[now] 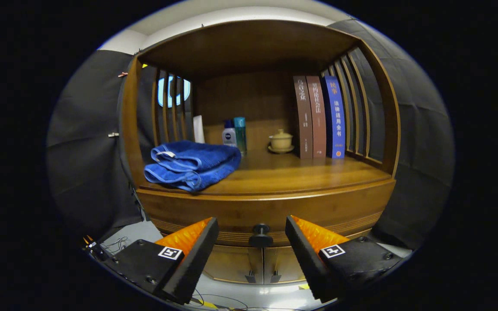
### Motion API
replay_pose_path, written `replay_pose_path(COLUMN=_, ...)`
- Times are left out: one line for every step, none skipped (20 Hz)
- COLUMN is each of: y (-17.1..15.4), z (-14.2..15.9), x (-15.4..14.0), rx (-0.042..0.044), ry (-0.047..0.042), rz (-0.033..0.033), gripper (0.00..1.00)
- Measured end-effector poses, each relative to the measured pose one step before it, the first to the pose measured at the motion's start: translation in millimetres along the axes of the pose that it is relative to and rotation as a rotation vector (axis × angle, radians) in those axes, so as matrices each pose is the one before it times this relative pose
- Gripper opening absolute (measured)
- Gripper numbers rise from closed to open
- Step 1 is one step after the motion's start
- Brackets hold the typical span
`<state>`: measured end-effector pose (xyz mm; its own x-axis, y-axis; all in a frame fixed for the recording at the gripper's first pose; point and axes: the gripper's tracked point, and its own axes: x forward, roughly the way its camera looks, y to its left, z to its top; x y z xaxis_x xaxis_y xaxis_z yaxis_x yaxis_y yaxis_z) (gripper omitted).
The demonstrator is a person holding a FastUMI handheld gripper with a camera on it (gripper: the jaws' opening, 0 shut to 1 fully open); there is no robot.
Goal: Pull open the drawer, take out the items inside it, and place them on the countertop above the cabinet.
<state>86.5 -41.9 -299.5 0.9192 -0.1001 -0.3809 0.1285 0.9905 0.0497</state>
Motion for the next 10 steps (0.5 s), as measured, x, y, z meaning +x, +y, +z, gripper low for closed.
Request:
replay_pose_path(y=-2.21, z=-7.69, x=6.08, rx=0.00953, ry=0.01017, rz=-0.00421, gripper=1.00)
replay_pose_path(y=-3.83, z=-7.76, x=5.27, rx=0.00325, ry=0.01301, rz=-0.01067, gripper=1.00)
replay_pose_path(y=-2.05, z=-6.19, x=4.85, rx=-0.00021, ry=0.01425, rz=-0.00730, gripper=1.00)
replay_pose_path(y=-1.81, z=-5.37, x=6.39, rx=-0.00165, ry=0.00819, rz=-0.00610, gripper=1.00)
replay_pose_path(y=-1.49, z=-5.14, x=6.11, rx=-0.00357, ry=0.01001, rz=-0.00558, gripper=1.00)
replay_pose_path(y=-1.55, z=-4.25, x=4.45, rx=-0.00047, ry=0.01050, rz=-0.00327, gripper=1.00)
replay_pose_path(y=-0.01, z=-4.31, x=5.15, rx=-0.00135, ry=0.01399, rz=-0.00278, gripper=1.00)
replay_pose_path(y=-0.33, z=-5.14, x=6.39, rx=0.00072, ry=0.01085, rz=-0.00108, gripper=1.00)
replay_pose_path(y=-2.91, z=-3.21, x=4.26, rx=0.00035, ry=0.00986, rz=-0.00202, gripper=0.95)
replay_pose_path(y=-1.10, z=-3.58, x=3.84, rx=-0.00012, ry=0.01167, rz=-0.00628, gripper=0.90)
